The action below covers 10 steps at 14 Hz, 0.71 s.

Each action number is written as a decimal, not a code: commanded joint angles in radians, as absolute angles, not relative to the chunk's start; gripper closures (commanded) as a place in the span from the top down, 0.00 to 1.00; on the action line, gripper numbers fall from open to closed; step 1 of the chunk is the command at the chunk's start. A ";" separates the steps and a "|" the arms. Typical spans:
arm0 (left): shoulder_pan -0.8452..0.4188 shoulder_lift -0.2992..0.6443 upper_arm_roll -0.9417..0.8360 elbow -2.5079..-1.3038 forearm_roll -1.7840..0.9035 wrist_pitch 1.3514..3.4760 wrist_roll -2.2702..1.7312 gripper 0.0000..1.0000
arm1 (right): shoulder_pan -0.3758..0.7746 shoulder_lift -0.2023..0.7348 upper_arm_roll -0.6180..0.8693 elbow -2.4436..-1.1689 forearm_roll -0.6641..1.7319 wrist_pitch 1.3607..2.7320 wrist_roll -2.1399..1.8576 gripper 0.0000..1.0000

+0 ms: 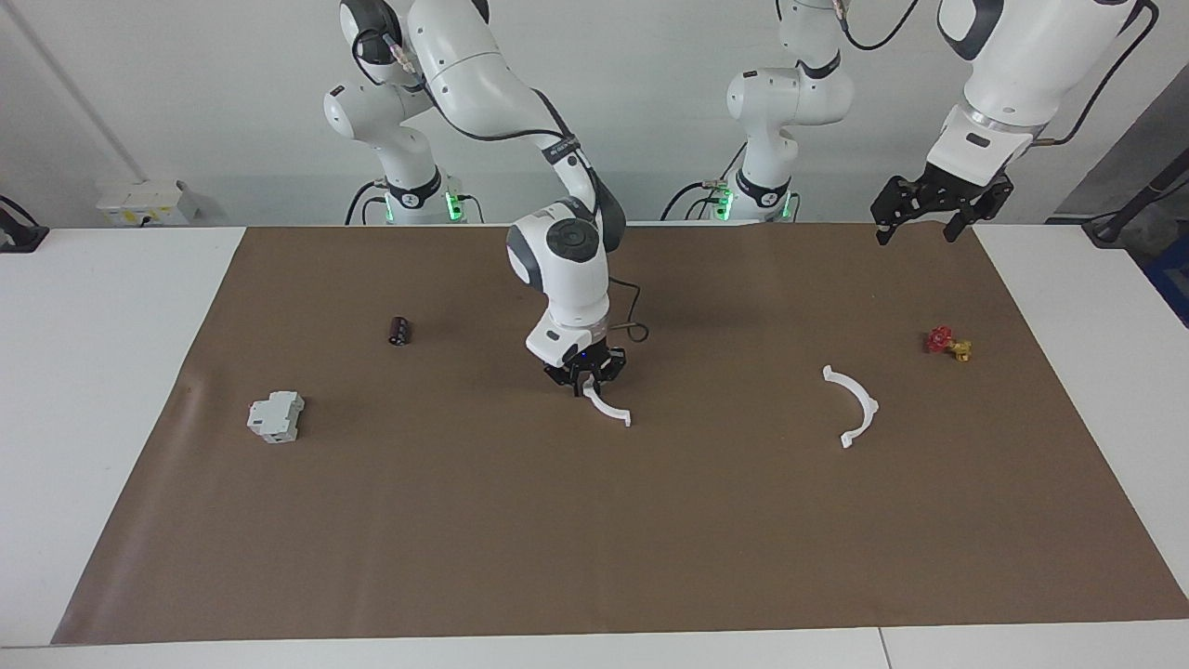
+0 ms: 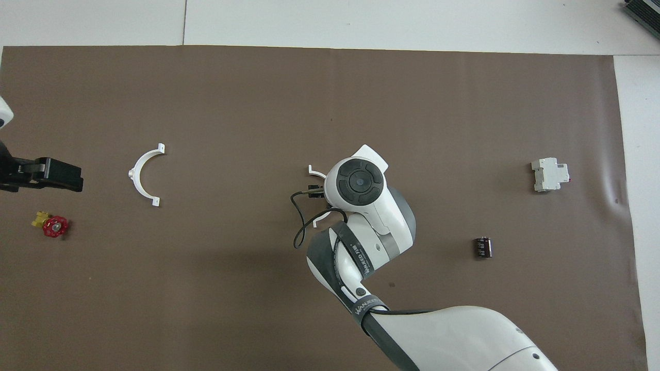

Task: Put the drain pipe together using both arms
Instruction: 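Carry the half-ring with the right gripper to the table center and lower it, then open the right gripper and withdraw while the left gripper reaches the other half-ring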

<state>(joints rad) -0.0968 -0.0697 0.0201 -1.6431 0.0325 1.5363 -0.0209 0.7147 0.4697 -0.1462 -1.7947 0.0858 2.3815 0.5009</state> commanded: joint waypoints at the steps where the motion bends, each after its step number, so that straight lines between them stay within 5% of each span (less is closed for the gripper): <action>1: -0.092 -0.092 0.021 -1.663 0.021 1.528 -0.034 1.00 | 0.698 0.399 -0.159 -1.798 0.067 2.370 0.500 1.00; 6: -0.092 -0.136 0.020 -1.765 0.021 1.613 -0.041 1.00 | 0.549 0.281 -0.181 -1.691 0.042 2.142 0.482 1.00; 10: -0.075 -0.218 0.021 -2.010 0.020 1.926 -0.061 1.00 | 0.456 0.201 -0.181 -1.657 0.026 1.933 0.379 1.00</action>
